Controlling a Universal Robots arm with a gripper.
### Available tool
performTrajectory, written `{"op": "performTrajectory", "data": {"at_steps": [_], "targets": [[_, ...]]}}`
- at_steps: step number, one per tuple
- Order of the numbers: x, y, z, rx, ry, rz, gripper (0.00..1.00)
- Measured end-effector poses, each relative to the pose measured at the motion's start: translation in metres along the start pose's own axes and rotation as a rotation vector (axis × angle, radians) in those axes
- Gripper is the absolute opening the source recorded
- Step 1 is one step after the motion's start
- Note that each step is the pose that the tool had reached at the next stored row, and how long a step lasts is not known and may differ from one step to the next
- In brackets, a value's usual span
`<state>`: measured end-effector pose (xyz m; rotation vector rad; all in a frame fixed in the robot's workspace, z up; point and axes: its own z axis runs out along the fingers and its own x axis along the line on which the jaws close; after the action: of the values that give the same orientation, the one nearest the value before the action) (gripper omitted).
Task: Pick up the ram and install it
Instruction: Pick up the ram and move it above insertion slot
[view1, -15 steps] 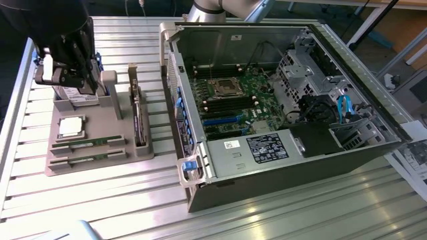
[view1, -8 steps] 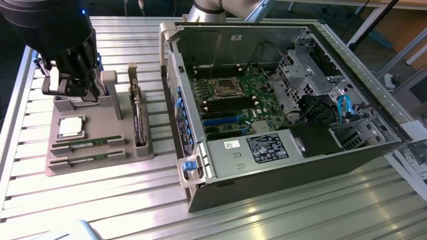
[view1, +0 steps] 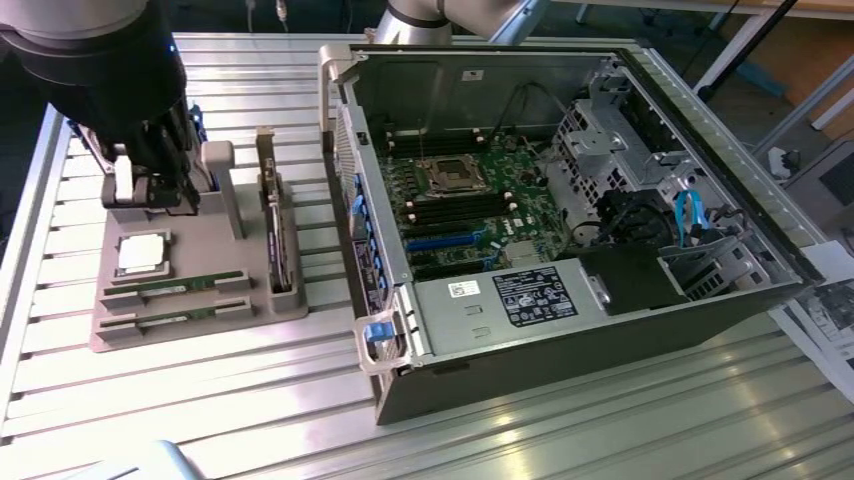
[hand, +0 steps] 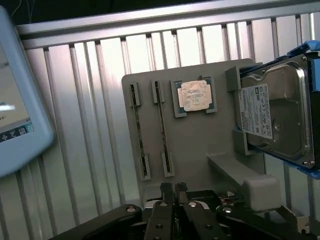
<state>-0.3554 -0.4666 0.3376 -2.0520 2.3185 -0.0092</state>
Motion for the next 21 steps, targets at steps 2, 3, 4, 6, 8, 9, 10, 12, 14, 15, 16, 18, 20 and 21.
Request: {"op": "performTrajectory", "data": {"at_steps": [2, 3, 4, 6, 8, 9, 10, 12, 14, 15, 16, 18, 20, 21], "targets": [[0.001, 0.004, 0.0043, -0.0004, -0.0004, -0.013, 0.16], [0.001, 0.0054, 0.0062, -0.0005, -0.0006, -0.017, 0.16], [0.001, 0.0061, 0.0086, -0.0004, -0.0008, -0.02, 0.16], [0.002, 0.0066, 0.0129, -0.0006, -0.0009, -0.025, 0.16], [0.004, 0.0093, 0.0186, -0.0009, -0.001, -0.029, 0.16], [0.005, 0.0109, 0.0211, -0.0007, -0.0012, -0.031, 0.16], [0.006, 0.0126, 0.0236, -0.0009, -0.0012, -0.033, 0.16], [0.01, 0.0155, 0.0286, -0.0011, -0.0013, -0.036, 0.16], [0.014, 0.0159, 0.0312, -0.0011, -0.0014, -0.038, 0.16], [0.016, 0.0159, 0.0325, -0.0012, -0.0013, -0.039, 0.16], [0.018, 0.0158, 0.0346, -0.0013, -0.0014, -0.041, 0.16], [0.023, 0.0158, 0.039, -0.0013, -0.0016, -0.043, 0.16], [0.025, 0.0162, 0.0431, -0.0012, -0.0018, -0.045, 0.16], [0.026, 0.0167, 0.0448, -0.0013, -0.0017, -0.046, 0.16]]}}
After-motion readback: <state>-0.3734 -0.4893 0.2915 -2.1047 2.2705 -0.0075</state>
